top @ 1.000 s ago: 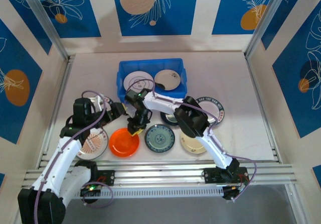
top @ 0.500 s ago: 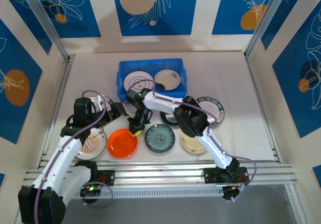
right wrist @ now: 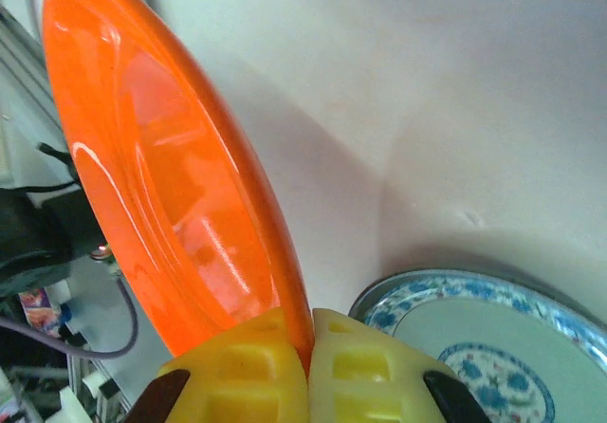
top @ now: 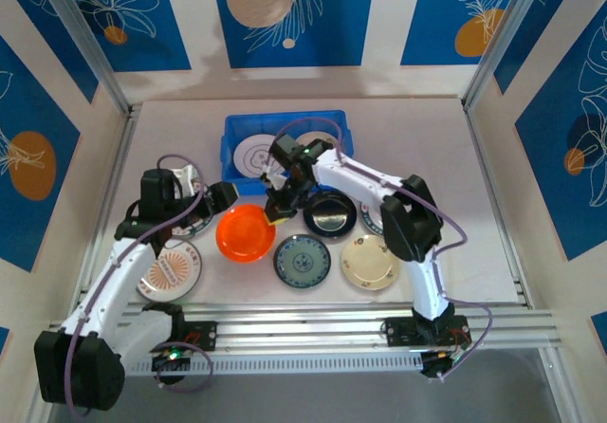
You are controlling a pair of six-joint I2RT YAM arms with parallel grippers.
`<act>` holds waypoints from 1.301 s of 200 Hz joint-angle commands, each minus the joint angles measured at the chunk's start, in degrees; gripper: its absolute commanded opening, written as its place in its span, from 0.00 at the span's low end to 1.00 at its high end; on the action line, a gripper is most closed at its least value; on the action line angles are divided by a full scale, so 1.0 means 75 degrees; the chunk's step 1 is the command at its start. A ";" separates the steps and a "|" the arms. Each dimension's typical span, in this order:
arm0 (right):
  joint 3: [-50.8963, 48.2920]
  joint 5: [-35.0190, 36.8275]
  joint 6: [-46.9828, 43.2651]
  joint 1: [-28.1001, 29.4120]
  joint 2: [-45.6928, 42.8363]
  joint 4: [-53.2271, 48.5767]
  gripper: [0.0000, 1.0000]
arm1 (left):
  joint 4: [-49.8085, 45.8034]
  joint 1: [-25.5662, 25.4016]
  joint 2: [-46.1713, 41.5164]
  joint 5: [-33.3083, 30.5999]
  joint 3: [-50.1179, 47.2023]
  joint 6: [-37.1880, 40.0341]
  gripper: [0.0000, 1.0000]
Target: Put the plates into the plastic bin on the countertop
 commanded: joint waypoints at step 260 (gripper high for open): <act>-0.0195 -0.0499 0.1740 -0.2024 -0.1176 0.1170 0.43 | 0.1810 -0.0488 0.2568 0.0371 0.1449 -0.0864 0.00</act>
